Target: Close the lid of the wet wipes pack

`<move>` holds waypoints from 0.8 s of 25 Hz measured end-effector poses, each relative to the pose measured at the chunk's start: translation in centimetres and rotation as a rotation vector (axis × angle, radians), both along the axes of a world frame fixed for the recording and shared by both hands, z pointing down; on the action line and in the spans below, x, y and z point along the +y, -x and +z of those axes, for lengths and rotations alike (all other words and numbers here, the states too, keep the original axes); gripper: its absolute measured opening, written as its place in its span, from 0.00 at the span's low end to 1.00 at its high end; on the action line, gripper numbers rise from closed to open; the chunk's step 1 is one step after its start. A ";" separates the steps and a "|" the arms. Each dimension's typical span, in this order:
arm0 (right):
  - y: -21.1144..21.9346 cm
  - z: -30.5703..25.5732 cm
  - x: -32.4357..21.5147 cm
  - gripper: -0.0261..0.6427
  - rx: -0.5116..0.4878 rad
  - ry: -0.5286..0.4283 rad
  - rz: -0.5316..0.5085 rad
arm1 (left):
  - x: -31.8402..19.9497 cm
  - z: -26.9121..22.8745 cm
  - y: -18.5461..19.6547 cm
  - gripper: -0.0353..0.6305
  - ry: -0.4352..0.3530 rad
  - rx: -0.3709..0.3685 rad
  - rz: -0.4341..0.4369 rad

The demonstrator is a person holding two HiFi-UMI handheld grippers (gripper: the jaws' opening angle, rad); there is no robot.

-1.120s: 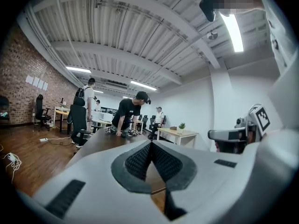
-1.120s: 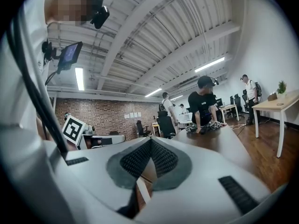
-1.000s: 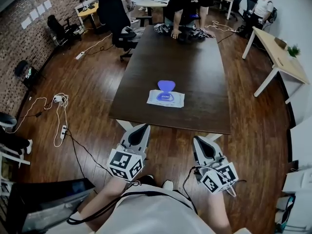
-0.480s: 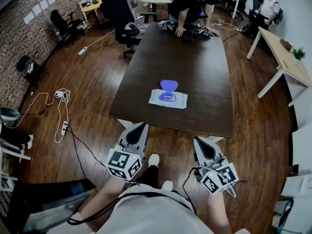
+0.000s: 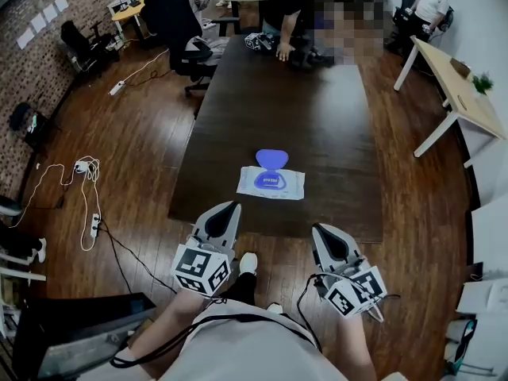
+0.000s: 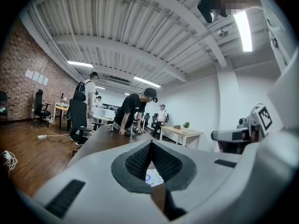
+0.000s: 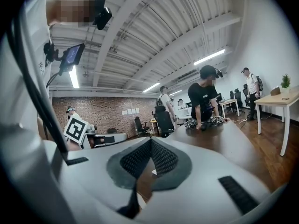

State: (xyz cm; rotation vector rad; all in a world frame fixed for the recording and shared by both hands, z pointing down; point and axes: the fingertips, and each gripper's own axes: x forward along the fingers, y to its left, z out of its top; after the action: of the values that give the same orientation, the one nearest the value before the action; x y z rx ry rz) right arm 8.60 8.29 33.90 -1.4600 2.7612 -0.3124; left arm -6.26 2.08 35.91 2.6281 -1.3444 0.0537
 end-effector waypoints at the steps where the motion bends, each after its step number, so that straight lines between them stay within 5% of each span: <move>1: 0.0 -0.1 -1.2 0.05 0.005 -0.001 0.005 | -1.3 -0.1 0.0 0.06 -0.002 0.002 0.007; 20: 1.7 -0.7 -17.2 0.05 0.057 0.020 0.103 | -17.2 0.3 -0.2 0.06 0.022 0.001 0.150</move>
State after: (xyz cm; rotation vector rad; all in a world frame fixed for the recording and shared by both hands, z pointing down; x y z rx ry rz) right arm 6.93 -8.89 33.20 -1.6334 2.7207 -0.3019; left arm -6.04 -15.16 36.18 2.7052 -1.1378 0.0872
